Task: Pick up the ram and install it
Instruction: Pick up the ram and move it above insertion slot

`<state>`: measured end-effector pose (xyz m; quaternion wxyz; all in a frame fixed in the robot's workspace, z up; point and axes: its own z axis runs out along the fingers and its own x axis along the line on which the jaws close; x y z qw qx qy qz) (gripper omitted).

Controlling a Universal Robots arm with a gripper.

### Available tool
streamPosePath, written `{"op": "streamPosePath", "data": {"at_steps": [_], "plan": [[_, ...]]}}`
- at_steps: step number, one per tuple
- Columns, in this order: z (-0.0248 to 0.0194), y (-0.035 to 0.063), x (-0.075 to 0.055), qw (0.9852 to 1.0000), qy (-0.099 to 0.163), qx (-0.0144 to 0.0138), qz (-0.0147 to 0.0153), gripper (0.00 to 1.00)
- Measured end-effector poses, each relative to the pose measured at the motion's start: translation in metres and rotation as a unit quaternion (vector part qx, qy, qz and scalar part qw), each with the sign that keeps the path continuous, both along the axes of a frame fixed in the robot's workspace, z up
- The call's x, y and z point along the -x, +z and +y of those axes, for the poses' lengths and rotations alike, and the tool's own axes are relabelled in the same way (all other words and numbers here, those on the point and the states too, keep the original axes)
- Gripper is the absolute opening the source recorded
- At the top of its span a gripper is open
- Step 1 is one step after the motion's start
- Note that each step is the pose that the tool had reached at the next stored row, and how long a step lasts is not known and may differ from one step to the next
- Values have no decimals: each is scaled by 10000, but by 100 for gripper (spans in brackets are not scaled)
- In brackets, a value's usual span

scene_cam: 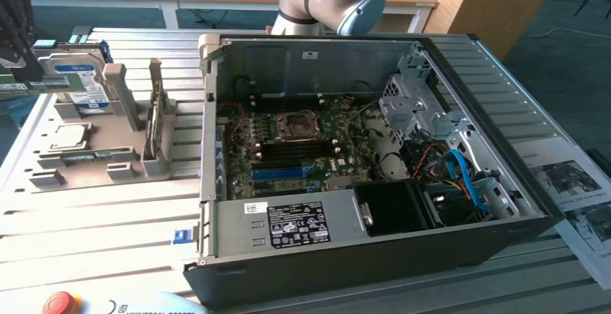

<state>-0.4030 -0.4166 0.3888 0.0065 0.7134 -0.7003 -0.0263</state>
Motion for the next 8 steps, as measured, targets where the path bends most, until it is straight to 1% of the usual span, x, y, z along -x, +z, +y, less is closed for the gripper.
{"op": "streamPosePath", "data": {"at_steps": [6, 8], "plan": [[0, 73, 0, 10000, 0, 0, -1, 12], [0, 82, 0, 10000, 0, -1, -1, 12]]}}
